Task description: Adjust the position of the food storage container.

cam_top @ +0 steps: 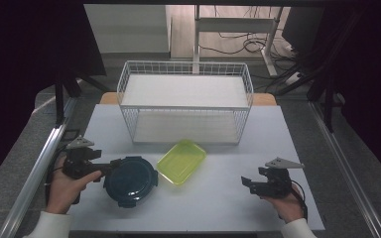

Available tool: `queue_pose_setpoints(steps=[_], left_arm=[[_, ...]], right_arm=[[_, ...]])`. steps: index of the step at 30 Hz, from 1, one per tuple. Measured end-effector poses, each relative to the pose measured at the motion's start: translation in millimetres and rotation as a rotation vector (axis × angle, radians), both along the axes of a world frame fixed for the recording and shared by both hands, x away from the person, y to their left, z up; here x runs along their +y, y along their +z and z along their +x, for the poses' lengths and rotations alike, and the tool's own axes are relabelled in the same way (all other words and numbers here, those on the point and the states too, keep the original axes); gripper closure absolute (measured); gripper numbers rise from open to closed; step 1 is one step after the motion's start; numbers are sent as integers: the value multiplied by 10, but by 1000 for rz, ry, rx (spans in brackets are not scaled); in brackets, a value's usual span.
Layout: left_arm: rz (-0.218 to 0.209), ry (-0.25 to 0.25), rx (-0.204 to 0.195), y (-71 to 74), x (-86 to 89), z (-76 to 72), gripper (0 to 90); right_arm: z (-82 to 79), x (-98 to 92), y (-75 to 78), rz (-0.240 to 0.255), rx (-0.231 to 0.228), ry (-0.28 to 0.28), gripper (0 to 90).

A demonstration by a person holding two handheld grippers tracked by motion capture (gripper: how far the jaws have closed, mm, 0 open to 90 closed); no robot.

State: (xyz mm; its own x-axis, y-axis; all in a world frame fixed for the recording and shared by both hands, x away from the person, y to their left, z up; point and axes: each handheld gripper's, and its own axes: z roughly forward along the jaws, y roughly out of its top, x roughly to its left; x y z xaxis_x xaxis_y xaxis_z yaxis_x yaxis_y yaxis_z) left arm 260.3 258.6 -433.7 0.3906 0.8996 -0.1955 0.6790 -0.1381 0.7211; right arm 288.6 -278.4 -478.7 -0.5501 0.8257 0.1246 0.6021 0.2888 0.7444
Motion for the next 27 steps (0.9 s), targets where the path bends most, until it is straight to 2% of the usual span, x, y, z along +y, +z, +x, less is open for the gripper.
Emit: queue_pose_setpoints(steps=[6, 13, 27], left_arm=[[1, 6, 8, -34, 30, 8, 194], [-9, -3, -2, -38, 24, -21, 198], [-21, -15, -12, -5, -1, -59, 228]], right_arm=[[-7, -48, 51, 14, 3, -2, 218], [-22, -55, 115, 35, -5, -3, 222], [-73, -22, 157, 39, -6, 1, 231]])
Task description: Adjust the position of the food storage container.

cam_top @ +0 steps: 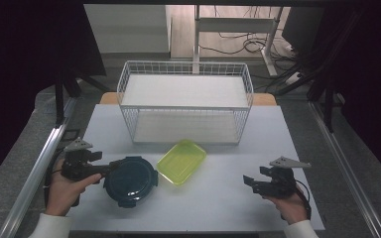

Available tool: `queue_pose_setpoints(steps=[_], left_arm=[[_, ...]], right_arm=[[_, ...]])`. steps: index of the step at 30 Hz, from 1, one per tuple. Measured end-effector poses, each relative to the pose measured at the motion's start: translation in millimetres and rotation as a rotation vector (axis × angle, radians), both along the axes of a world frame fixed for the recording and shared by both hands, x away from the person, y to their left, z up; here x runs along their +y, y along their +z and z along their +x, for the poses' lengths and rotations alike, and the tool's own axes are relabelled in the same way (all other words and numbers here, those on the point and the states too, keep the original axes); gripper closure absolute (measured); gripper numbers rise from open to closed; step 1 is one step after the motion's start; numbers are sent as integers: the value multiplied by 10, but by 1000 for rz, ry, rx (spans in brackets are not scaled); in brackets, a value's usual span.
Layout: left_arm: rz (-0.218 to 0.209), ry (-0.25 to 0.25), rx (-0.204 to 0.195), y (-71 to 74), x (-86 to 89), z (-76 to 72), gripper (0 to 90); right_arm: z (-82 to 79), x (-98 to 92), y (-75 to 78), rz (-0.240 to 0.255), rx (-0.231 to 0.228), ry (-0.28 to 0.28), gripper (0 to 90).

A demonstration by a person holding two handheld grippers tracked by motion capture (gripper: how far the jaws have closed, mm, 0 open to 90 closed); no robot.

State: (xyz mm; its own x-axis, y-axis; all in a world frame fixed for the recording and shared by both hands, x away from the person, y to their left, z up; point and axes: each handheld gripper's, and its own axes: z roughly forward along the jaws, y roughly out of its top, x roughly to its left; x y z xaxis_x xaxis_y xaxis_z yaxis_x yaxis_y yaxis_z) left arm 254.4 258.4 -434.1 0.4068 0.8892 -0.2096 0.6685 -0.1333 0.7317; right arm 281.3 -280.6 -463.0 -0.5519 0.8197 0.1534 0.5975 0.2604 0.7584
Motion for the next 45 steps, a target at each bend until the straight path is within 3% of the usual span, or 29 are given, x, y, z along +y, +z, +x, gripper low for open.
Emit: queue_pose_setpoints(steps=[9, 10, 13, 18, 22, 24, 28, 30, 33, 37, 42, 43, 45], left_arm=[[28, -22, 3, -12, -54, 43, 284], [46, -20, 7, -23, -49, 65, 296], [49, -25, 15, -30, -33, 109, 355], [36, -36, 26, -60, 2, 252, 546], [50, -57, 53, -86, 26, 397, 710], [54, -87, 84, -117, 58, 564, 786], [89, -102, 113, -156, 71, 714, 885], [89, -143, 136, -189, 46, 827, 899], [123, -200, 168, -230, -27, 918, 900], [150, -228, 196, -286, -106, 991, 900], [227, -272, 230, -367, -182, 1099, 900], [227, -272, 230, -367, -182, 1099, 900], [246, -313, 240, -378, -219, 1121, 900]], right_arm=[[-8, -7, -19, -7, 12, 2, 234], [-6, -10, -25, -8, 13, 4, 235], [-5, -17, -30, -8, 19, 2, 236], [-4, -17, -33, -10, 20, -4, 236], [0, -9, -43, -14, 24, -5, 236], [5, -5, -60, -19, 24, -5, 236], [3, -20, -72, -22, 31, -11, 236], [3, -33, -80, -25, 34, -15, 236], [4, -48, -90, -27, 33, -18, 236], [-1, -47, -95, -29, 33, -18, 236], [1, -49, -110, -35, 41, -19, 236], [2, -50, -112, -36, 42, -19, 236], [5, -52, -116, -38, 43, -19, 236]])
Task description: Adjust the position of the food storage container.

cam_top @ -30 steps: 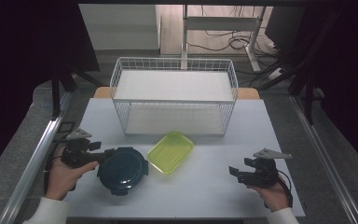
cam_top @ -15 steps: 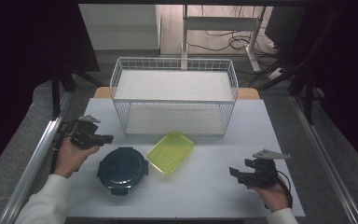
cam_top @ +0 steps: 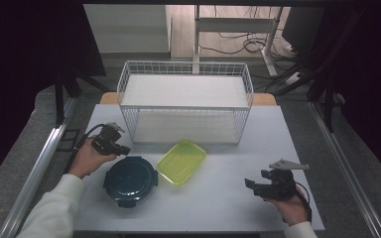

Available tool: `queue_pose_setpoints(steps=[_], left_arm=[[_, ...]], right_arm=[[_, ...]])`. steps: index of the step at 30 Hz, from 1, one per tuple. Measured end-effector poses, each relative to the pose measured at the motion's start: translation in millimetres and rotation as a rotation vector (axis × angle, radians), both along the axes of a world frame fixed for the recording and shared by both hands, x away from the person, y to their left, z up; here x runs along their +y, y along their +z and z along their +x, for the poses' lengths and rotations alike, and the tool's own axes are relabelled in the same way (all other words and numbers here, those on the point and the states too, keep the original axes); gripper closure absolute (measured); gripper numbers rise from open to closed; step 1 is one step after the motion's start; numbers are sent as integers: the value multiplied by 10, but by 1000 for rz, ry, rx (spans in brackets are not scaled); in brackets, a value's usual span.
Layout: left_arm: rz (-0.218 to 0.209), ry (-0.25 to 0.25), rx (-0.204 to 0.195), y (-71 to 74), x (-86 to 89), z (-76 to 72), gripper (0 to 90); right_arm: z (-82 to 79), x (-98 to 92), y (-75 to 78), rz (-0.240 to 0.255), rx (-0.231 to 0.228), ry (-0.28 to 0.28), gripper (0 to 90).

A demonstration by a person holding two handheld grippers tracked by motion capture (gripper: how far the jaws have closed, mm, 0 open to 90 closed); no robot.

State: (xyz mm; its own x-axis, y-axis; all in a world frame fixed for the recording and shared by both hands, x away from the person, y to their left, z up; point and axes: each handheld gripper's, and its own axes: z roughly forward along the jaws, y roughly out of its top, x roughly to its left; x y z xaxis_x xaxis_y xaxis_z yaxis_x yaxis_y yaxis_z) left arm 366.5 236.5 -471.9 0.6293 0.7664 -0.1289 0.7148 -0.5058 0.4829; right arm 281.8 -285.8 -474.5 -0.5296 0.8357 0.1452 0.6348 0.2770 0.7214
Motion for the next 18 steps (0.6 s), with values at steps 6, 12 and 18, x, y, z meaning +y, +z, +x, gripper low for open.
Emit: queue_pose_setpoints(steps=[6, 12, 18], left_arm=[[11, -46, 6, 6, -71, 4, 900], [15, -61, 11, -13, -107, 12, 900], [46, -95, 2, -37, -173, -34, 900]], right_arm=[[6, -1, -13, -5, 0, 0, 236], [5, -8, -20, -9, 3, 1, 236], [10, -12, -26, -9, 6, -2, 236]])
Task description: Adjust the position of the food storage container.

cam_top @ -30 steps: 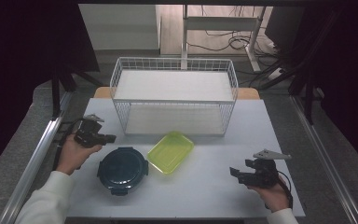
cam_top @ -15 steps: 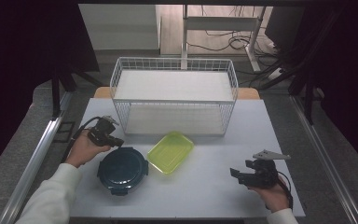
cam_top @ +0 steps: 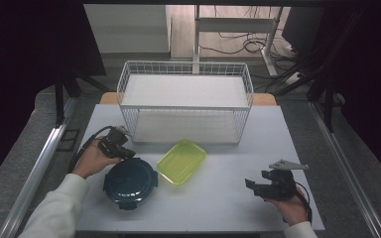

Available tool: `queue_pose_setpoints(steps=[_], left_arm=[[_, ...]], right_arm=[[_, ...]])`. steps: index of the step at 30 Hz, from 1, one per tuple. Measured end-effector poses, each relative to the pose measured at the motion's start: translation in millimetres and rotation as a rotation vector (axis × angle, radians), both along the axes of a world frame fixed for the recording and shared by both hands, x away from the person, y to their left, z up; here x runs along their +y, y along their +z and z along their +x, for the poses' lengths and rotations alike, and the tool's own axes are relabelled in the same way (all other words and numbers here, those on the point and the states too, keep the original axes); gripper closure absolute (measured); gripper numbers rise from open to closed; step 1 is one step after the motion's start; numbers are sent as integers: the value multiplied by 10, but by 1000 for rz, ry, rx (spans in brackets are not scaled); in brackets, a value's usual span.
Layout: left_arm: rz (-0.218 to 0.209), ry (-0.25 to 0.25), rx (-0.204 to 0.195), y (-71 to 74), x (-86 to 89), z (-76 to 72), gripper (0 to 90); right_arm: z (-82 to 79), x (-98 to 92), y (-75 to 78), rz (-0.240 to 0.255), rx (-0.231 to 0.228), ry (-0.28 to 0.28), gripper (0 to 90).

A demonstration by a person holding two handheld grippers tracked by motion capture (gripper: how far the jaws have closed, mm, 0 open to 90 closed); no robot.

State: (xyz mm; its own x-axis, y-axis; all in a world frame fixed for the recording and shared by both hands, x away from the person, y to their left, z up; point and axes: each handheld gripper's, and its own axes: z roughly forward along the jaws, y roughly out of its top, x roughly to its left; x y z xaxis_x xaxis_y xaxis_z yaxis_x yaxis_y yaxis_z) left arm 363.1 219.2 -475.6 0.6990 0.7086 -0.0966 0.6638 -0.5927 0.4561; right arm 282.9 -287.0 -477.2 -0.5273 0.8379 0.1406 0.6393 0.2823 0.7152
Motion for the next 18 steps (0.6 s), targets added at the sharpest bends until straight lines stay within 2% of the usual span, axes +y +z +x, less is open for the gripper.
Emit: queue_pose_setpoints(steps=[9, 14, 18], left_arm=[[13, -38, 0, 6, -88, -84, 900], [24, -72, 1, 14, -185, -185, 900], [-13, -69, 12, 1, -186, -230, 900]], right_arm=[[-5, 9, 2, -3, 3, -1, 236], [-6, 5, 2, -3, 1, 0, 236], [-7, 4, 2, -4, 1, 0, 236]])
